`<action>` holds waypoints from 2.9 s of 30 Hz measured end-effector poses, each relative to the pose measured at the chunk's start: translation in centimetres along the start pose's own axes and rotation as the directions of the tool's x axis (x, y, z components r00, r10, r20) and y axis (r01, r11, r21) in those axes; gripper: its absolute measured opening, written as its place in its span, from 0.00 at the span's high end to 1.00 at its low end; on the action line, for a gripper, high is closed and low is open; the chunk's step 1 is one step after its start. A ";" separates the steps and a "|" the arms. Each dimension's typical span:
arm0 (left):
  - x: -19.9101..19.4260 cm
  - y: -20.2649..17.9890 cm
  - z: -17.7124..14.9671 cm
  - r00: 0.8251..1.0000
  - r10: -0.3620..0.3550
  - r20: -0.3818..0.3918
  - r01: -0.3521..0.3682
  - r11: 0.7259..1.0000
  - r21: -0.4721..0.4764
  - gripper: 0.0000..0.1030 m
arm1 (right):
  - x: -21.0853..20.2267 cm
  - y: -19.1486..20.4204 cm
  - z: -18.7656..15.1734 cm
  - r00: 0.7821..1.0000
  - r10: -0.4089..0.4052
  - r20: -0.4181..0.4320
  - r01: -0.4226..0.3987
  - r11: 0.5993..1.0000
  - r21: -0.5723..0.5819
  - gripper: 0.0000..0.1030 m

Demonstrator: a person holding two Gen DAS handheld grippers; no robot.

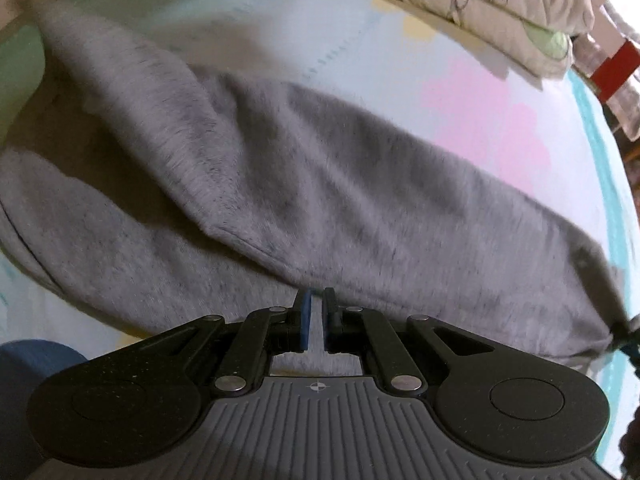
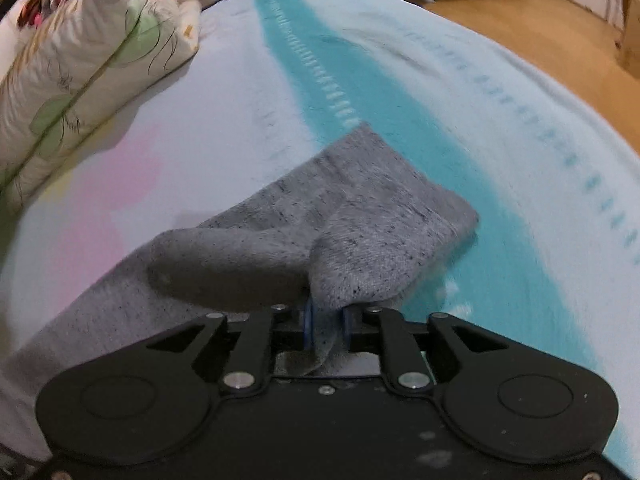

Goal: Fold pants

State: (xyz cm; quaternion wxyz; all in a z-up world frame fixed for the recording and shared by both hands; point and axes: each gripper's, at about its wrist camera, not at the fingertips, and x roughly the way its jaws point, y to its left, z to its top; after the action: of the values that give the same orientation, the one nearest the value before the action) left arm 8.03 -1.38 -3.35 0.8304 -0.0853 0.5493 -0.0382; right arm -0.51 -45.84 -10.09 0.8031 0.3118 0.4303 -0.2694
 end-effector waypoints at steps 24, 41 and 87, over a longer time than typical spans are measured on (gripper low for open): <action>2.9 1.6 -2.5 0.997 0.003 -0.081 -0.003 1.000 0.008 0.94 | -2.1 -1.0 2.6 0.992 -0.100 0.077 0.093 0.991 0.093 0.74; 3.4 -1.2 -3.7 0.997 0.043 -0.066 -0.037 0.995 0.089 0.94 | 0.3 -5.7 3.4 0.997 -0.031 0.067 0.032 0.999 -0.014 0.90; -3.5 4.4 2.0 0.989 0.124 0.080 -0.136 0.976 0.169 0.72 | -4.5 1.9 1.5 0.985 -0.067 0.158 0.089 0.986 -0.138 0.54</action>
State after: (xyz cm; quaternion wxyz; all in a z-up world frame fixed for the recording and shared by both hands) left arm 8.33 3.74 -0.19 0.8538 0.0223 0.5193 -0.0288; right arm -0.54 -44.95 -5.04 0.8432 0.2140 0.3976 -0.2919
